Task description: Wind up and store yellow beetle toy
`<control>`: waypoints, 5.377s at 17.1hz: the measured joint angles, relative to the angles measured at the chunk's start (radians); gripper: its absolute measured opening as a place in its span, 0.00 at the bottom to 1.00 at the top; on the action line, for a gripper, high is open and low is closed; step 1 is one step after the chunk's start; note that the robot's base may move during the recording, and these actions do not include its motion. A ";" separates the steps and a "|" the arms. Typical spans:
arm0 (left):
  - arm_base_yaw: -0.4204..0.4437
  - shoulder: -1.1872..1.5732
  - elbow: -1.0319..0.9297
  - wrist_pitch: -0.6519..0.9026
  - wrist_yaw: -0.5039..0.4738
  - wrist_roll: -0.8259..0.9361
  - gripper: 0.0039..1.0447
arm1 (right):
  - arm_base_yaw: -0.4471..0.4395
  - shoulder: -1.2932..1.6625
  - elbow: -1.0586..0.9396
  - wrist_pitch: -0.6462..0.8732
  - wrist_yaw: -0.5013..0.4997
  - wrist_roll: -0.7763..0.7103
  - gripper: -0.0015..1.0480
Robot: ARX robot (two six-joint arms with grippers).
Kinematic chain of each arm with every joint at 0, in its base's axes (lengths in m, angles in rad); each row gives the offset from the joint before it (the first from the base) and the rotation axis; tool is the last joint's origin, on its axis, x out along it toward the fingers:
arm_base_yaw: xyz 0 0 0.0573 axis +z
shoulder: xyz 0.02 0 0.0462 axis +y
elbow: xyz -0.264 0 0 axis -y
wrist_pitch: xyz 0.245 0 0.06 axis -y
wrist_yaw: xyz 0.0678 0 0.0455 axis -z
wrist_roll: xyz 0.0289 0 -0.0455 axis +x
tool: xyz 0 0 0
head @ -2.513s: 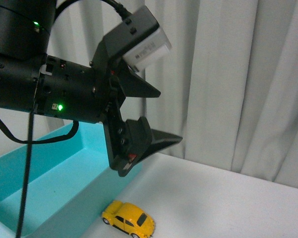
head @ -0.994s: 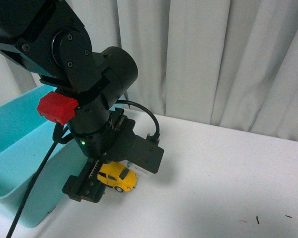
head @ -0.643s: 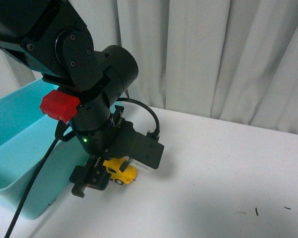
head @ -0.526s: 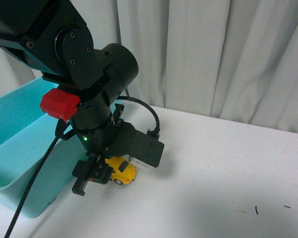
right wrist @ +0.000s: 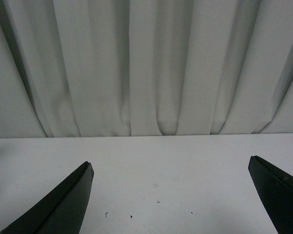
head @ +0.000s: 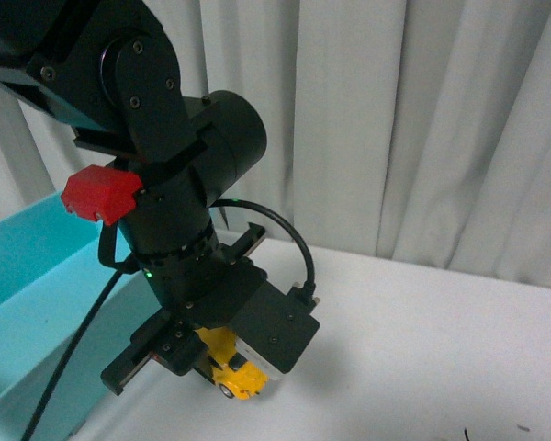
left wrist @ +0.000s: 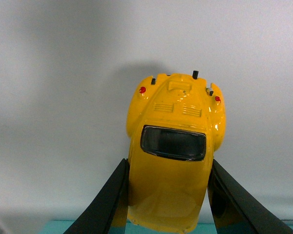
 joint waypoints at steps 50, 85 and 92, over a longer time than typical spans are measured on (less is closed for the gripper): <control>0.613 0.008 0.283 0.007 0.223 -0.834 0.94 | 0.000 0.000 0.000 0.000 0.000 0.000 0.94; 0.194 -1.577 -1.063 0.826 -0.016 -1.656 0.01 | 0.000 0.000 0.000 0.000 0.000 0.000 0.94; 0.197 -1.707 -1.108 0.754 -0.014 -1.655 0.01 | 0.000 0.000 0.000 0.000 0.000 0.000 0.94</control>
